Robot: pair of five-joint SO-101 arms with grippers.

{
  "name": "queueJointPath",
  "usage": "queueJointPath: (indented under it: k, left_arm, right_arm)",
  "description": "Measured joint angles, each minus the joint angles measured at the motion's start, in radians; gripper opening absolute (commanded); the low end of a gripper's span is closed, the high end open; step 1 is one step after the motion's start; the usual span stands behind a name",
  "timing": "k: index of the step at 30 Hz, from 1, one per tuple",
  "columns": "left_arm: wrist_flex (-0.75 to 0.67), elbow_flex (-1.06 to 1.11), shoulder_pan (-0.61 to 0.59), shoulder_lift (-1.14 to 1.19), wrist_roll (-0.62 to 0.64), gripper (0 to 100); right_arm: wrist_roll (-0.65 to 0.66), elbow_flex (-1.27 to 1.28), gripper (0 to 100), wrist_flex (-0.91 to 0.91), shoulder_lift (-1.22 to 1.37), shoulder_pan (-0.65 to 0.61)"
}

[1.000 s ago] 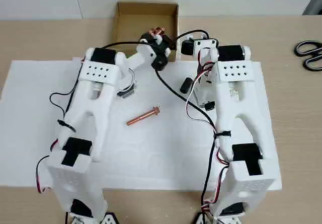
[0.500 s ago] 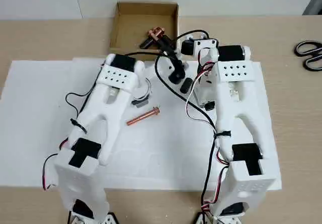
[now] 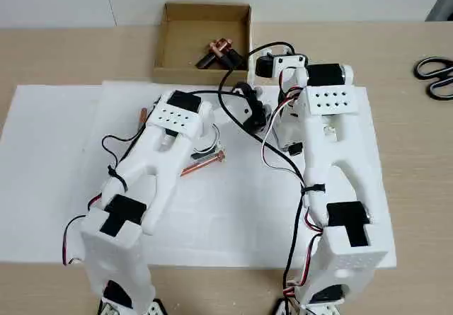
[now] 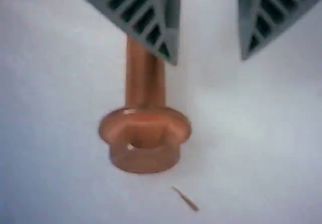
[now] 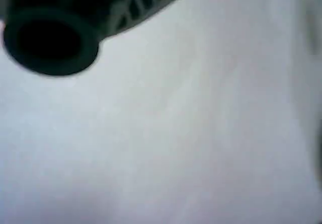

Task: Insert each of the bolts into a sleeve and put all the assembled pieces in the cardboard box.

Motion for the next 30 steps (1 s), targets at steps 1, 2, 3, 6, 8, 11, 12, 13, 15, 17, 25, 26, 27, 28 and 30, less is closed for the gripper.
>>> queueJointPath:
  k: [1,2,3,6,8,11,12,13,15,17,25,26,27,28,30]
  left_arm:
    - [0.000,0.002,0.000,0.000,0.000,8]
    - [0.000,0.006,0.000,0.000,0.000,8]
    - [0.000,0.006,0.003,0.000,0.012,8]
    - [0.000,0.006,0.015,0.000,0.063,8]
    - [0.000,0.005,0.018,0.000,0.089,8]
    - [0.000,0.005,0.026,0.000,0.114,8]
    - [0.000,0.005,0.026,0.000,0.121,8]
    - [0.000,0.005,0.026,0.000,0.127,8]
    - [0.000,0.005,0.026,0.000,0.143,8]
    - [0.003,0.005,0.026,0.000,0.146,8]
    - [0.048,0.005,0.026,-0.066,0.147,8]
    - [0.054,0.005,0.028,-0.071,0.147,8]
    - [0.058,0.005,0.032,-0.072,0.152,8]
    - [0.061,0.005,0.038,-0.072,0.155,8]
    - [0.061,0.005,0.043,-0.072,0.155,8]
  right_arm:
    - [0.000,0.000,0.4,0.000,0.000,0.000]
    - [0.000,0.000,0.4,0.000,0.000,0.000]
    - [0.000,0.000,0.4,0.000,0.000,0.000]
    - [0.000,0.000,0.4,0.000,0.000,0.000]
    - [0.000,0.000,0.4,0.000,0.000,0.000]
    - [0.000,0.000,0.4,0.000,0.000,0.000]
    - [0.000,0.000,0.4,0.000,0.000,0.000]
    - [0.000,0.000,0.4,0.000,0.000,0.000]
    - [0.000,0.000,0.4,0.000,0.000,0.000]
    - [0.000,0.000,0.4,0.000,0.000,0.000]
    - [0.000,0.000,0.4,0.000,0.000,0.000]
    - [0.000,0.000,0.4,0.000,0.000,0.000]
    - [0.000,0.000,0.4,0.000,0.000,0.000]
    - [0.002,0.000,0.4,0.000,0.000,0.000]
    - [0.002,0.000,0.4,0.000,0.000,0.006]
